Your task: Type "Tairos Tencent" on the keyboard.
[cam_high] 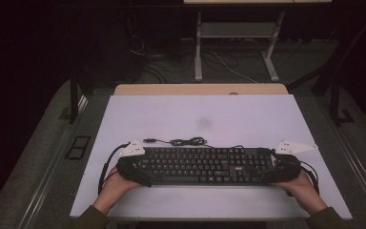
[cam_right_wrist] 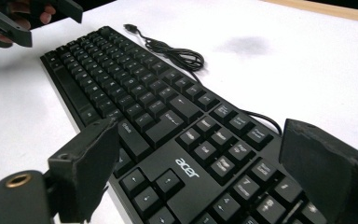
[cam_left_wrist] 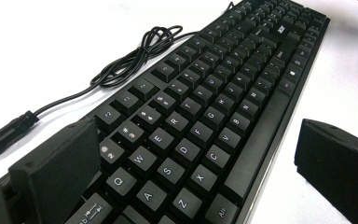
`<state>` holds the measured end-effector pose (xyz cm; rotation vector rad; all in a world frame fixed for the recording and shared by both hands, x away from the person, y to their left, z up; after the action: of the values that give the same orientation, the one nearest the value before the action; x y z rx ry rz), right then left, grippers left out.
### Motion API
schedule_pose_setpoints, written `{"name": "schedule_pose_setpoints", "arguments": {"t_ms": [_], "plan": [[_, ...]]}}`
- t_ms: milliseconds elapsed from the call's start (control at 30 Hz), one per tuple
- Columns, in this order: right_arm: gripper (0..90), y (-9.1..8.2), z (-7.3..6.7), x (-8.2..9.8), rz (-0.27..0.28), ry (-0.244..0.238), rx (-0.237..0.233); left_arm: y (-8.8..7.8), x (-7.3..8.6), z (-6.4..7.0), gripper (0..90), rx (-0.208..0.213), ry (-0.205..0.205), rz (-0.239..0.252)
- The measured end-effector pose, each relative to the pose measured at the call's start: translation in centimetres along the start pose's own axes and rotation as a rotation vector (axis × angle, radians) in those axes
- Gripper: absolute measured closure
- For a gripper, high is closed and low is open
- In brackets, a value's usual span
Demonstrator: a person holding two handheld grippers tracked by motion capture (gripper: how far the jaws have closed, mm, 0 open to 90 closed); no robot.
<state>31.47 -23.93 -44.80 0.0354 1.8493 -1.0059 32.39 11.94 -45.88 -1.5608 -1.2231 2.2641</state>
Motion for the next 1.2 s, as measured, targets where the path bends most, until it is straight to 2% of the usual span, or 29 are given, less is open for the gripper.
{"name": "schedule_pose_setpoints", "arguments": {"t_ms": [133, 400, 767, 1200], "plan": [[11.7, 0.2, -0.2, -0.4, -0.003, 0.012, -0.019, 0.1, 0.0, 0.0, 0.0, 0.0, 0.003, 0.001], [11.7, 0.9, -0.7, -1.1, -0.003, -0.011, -0.026, 0.2, -0.1, 0.2, 0.0, 0.001, 0.008, 0.006], [11.9, 1.9, -1.5, -1.9, -0.005, -0.009, -0.062, 0.2, -0.1, 0.2, 0.0, -0.003, 0.008, 0.007], [11.9, 3.2, -2.5, -2.7, -0.009, -0.025, -0.084, 0.3, -0.2, 0.2, 0.0, 0.001, 0.008, 0.007]]}}
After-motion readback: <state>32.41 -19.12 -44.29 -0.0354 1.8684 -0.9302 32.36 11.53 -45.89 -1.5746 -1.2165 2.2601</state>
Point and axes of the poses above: each handheld gripper's, and its own axes: y roughly forward along the jaws, x roughly out of its underside, z roughly to its right, the point moved 7 cm from there along y, roughly forward along the jaws, and after that the axes turned 9 degrees about -z, right-handed, at the moved point
